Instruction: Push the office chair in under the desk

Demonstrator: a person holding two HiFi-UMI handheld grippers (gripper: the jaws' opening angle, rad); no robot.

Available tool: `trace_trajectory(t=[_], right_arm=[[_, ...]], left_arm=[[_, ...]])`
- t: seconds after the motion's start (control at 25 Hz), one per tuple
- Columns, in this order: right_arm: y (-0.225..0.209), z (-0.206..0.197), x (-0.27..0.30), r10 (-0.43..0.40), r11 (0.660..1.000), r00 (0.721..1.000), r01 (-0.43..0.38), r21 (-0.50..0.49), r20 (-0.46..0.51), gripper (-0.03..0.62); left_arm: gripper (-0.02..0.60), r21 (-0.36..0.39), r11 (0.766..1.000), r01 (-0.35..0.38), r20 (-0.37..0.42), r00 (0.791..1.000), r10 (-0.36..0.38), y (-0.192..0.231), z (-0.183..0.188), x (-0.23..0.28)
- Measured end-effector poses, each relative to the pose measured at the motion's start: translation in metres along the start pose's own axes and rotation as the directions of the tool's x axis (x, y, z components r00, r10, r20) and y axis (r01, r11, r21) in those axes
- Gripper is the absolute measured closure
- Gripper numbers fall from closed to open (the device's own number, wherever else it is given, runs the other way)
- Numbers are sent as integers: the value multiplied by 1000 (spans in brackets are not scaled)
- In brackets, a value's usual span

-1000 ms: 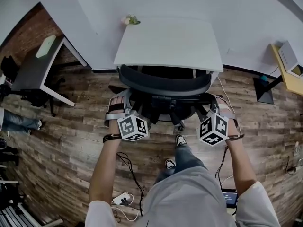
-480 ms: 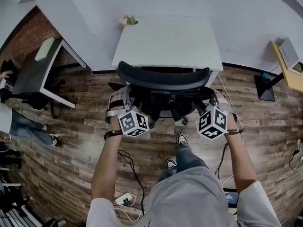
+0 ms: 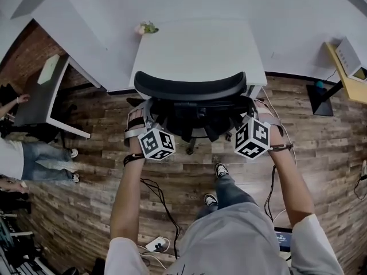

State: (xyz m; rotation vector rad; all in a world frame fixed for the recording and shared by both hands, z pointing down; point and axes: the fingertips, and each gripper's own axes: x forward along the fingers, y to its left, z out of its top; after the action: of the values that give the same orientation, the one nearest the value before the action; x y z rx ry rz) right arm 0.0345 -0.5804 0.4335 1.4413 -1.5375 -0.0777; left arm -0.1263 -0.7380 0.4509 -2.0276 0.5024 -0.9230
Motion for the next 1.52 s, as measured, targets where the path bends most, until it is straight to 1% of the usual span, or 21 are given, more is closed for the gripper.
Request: trace_trajectory(t=[0.16, 0.36, 0.6, 1.04, 1.28, 1.4, 1.52], right_arm=[[-6, 5, 11, -12, 1000, 1000, 12, 0, 6, 414], [-37, 3, 38, -11, 1000, 1000, 11, 2, 3, 413], [-50, 1, 54, -1, 1000, 1000, 1, -5, 5, 413], [-52, 2, 59, 8, 999, 999, -7, -40, 40, 411], [-51, 5, 58, -1, 998, 996, 6, -56, 87, 410], [-49, 5, 53, -27, 997, 991, 37, -74, 128, 410], [-50, 7, 50, -42, 998, 987, 50, -49, 154, 414]], left_arm=[[336, 1, 1000, 5, -10, 1000, -5, 9, -4, 14], [336, -1, 1000, 16, -26, 1000, -16, 28, 4, 51], [336, -1, 1000, 4, -19, 1000, -4, 33, 4, 66], [335, -4, 1000, -18, -24, 1000, 17, 33, 2, 68], [334, -10, 999, -31, -19, 999, 30, 33, 1, 66], [333, -33, 999, -30, -6, 1000, 30, 32, 2, 61], [331, -86, 996, -23, 22, 999, 25, 31, 7, 52]])
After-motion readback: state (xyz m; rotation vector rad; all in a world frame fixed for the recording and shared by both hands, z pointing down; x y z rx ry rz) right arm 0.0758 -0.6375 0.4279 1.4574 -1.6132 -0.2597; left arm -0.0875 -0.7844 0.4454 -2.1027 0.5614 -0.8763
